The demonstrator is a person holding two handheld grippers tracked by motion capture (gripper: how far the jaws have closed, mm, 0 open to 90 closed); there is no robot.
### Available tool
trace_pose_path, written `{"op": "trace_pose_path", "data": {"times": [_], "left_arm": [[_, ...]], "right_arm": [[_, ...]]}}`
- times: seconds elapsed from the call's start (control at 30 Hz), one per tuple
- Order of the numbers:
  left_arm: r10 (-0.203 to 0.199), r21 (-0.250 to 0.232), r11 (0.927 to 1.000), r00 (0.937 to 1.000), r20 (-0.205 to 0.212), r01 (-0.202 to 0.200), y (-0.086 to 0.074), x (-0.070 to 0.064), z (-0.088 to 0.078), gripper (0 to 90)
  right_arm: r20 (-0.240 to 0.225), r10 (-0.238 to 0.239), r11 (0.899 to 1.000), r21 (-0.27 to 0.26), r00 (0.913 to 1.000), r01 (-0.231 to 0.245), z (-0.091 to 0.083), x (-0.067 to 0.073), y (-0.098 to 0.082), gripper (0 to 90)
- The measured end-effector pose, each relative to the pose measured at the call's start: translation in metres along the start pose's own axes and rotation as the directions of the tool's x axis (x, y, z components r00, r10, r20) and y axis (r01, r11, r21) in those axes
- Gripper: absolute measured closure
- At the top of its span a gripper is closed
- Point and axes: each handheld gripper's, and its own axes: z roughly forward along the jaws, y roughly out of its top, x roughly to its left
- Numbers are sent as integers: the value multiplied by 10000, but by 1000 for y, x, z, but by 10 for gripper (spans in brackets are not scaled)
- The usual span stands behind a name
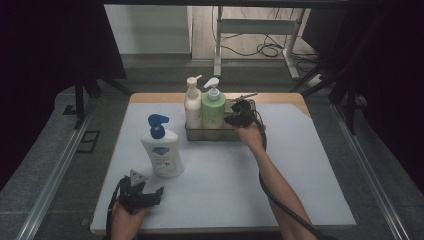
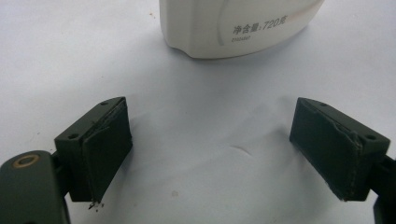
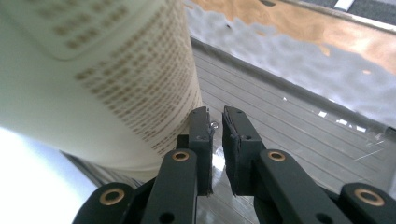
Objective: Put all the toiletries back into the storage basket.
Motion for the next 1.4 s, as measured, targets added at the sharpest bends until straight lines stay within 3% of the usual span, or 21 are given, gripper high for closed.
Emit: {"op": "trace_pose_path", "data": {"times": [0.2, 0.4, 0.83, 1.4], "left_arm": [[-1, -2, 10000, 10000, 1, 1, 0, 0, 0, 123], [6, 2, 10000, 10000, 0, -6, 0, 0, 0, 123], [7, 6, 10000, 10000, -4, -7, 0, 0, 0, 123], [-5, -8, 10000, 10000, 0, 5, 0, 0, 0, 123]], "right_arm": [[57, -361, 9992, -186, 9993, 362, -12, 1, -1, 749], [-7, -416, 9981, -449, 9991, 415, -28, -3, -3, 612], [-241, -1194, 9913, -583, 9925, 1179, -52, 0, -13, 372], [-492, -1586, 9845, -834, 9861, 1542, -80, 7, -30, 303]]}}
